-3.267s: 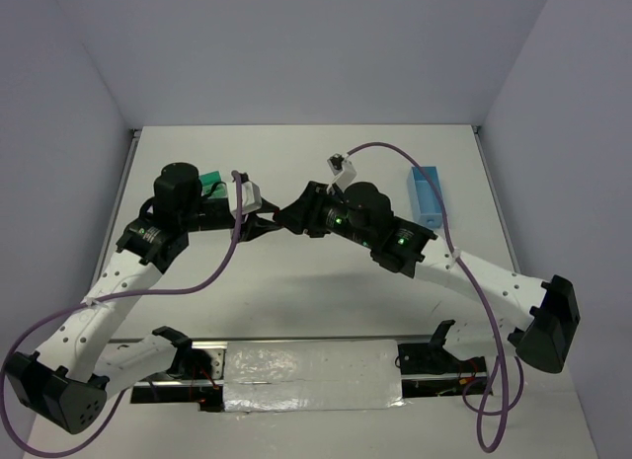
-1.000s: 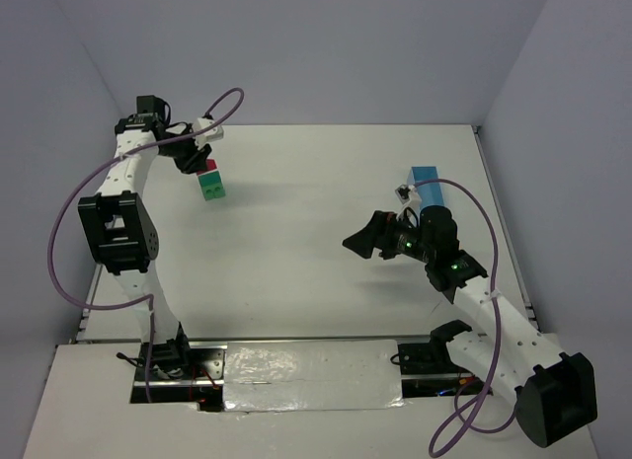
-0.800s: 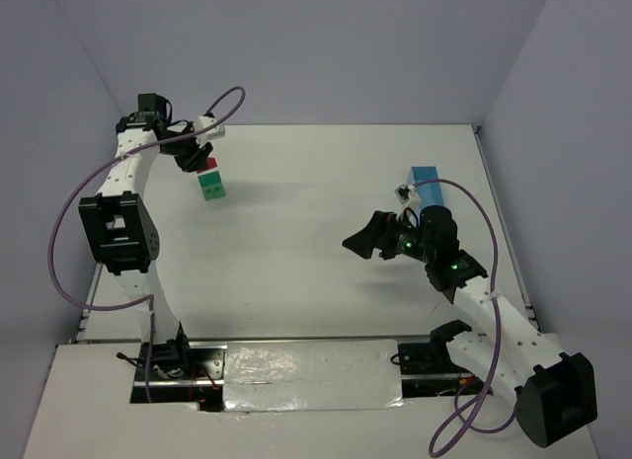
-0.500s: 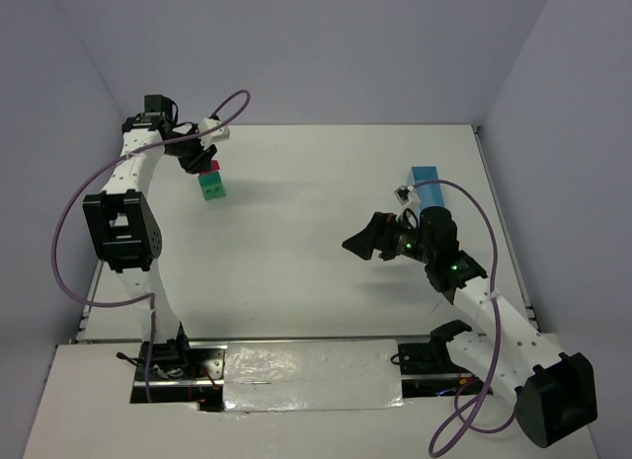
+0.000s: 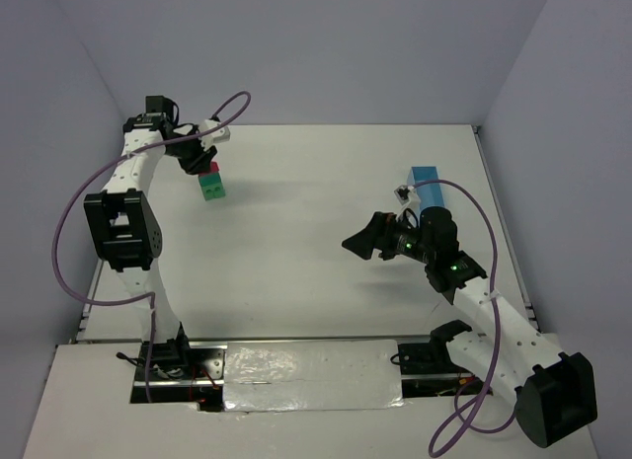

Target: Build the wood block tower

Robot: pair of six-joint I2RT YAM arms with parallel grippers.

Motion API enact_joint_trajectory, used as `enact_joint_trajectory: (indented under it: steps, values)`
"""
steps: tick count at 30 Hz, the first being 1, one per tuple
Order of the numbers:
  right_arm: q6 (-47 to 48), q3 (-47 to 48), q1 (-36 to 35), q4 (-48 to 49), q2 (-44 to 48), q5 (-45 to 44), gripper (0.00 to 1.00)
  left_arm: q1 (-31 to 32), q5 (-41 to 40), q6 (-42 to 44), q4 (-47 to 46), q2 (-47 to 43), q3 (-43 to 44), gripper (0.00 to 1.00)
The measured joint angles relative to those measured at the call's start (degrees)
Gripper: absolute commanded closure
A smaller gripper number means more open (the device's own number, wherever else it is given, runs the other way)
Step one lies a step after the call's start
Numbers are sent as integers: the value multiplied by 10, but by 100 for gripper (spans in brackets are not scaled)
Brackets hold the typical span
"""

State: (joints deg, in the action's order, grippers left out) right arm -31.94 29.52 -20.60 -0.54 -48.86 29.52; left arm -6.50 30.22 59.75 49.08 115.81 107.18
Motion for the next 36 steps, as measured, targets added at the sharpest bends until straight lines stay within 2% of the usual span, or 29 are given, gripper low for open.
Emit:
enact_joint_trajectory:
  steps: [19,30,36]
  values:
    - [-1,-1,0,5,0,9,0,-2,-4,-15,-4,27,0,59]
    - [-2,-10,0,10,0,14,0,-2,-6,-28,-11,31,0,51]
    - [-2,-10,0,10,-1,16,0,-5,-7,-35,-12,32,0,43]
